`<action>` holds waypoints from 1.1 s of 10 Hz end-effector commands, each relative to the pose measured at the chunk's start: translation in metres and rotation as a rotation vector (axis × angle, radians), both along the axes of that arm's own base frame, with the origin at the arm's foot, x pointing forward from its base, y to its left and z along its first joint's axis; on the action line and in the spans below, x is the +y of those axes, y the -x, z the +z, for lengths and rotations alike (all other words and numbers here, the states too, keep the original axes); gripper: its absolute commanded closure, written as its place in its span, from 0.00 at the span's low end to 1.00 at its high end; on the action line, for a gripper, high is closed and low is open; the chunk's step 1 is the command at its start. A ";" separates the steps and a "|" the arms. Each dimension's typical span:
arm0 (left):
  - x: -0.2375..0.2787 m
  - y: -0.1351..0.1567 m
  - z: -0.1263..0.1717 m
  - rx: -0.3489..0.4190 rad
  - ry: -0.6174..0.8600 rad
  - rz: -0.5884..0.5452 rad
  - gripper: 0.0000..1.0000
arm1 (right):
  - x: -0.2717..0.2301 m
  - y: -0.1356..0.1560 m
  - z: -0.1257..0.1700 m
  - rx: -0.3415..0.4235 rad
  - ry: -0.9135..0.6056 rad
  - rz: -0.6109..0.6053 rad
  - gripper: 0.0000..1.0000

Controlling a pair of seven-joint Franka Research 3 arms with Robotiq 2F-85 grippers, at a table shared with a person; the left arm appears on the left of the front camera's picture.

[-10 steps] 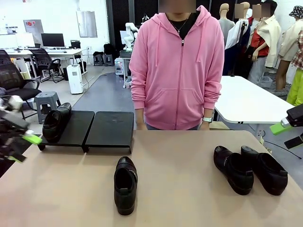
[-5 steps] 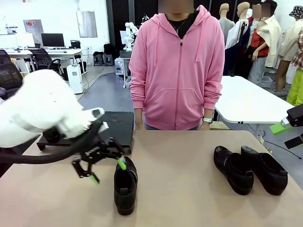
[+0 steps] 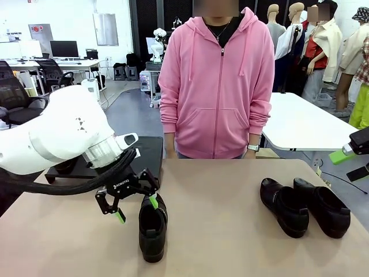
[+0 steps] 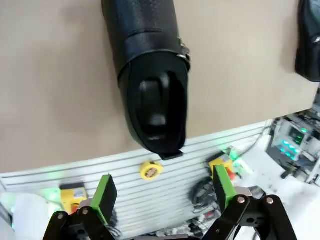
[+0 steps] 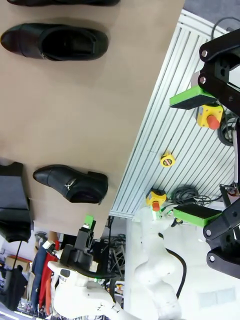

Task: Organize the shoes by placing them on the stand.
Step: Place the Shoe from the middle of the table onto the Shoes Stand.

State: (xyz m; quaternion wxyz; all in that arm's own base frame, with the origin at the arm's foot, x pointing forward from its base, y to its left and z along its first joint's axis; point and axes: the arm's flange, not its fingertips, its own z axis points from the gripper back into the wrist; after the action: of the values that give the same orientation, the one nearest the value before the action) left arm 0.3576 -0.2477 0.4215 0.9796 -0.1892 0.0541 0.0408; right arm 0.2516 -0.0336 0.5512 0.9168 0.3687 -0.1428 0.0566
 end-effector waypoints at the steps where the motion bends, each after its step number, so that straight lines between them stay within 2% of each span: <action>1: -0.017 -0.008 -0.024 -0.125 -0.213 -0.032 0.00 | 0.001 0.000 0.005 0.000 -0.024 -0.001 0.00; 4: -0.032 -0.027 -0.071 -0.119 -0.300 -0.052 0.00 | 0.001 0.000 0.005 0.000 -0.024 -0.001 0.00; 7: -0.035 -0.029 -0.092 -0.066 -0.343 -0.046 0.00 | 0.001 0.000 0.005 0.000 -0.024 -0.001 0.00; 8: -0.034 -0.029 -0.091 -0.045 -0.319 -0.037 0.25 | 0.001 0.000 0.005 0.000 -0.024 -0.001 0.00; 9: -0.033 -0.030 -0.091 -0.046 -0.331 -0.041 0.85 | 0.001 0.000 0.005 0.000 -0.024 -0.001 0.00; 10: -0.033 -0.030 -0.091 -0.044 -0.328 -0.032 1.00 | 0.001 0.000 0.005 0.000 -0.024 -0.001 0.00; 11: -0.034 -0.029 -0.092 -0.048 -0.329 -0.037 1.00 | 0.001 0.000 0.005 0.000 -0.024 -0.001 0.00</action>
State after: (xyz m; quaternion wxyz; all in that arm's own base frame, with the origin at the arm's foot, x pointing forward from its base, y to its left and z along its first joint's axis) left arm 0.3883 -0.2802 0.3283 0.9992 -0.0303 0.0234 0.0145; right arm 0.2515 -0.0338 0.5512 0.9168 0.3687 -0.1427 0.0563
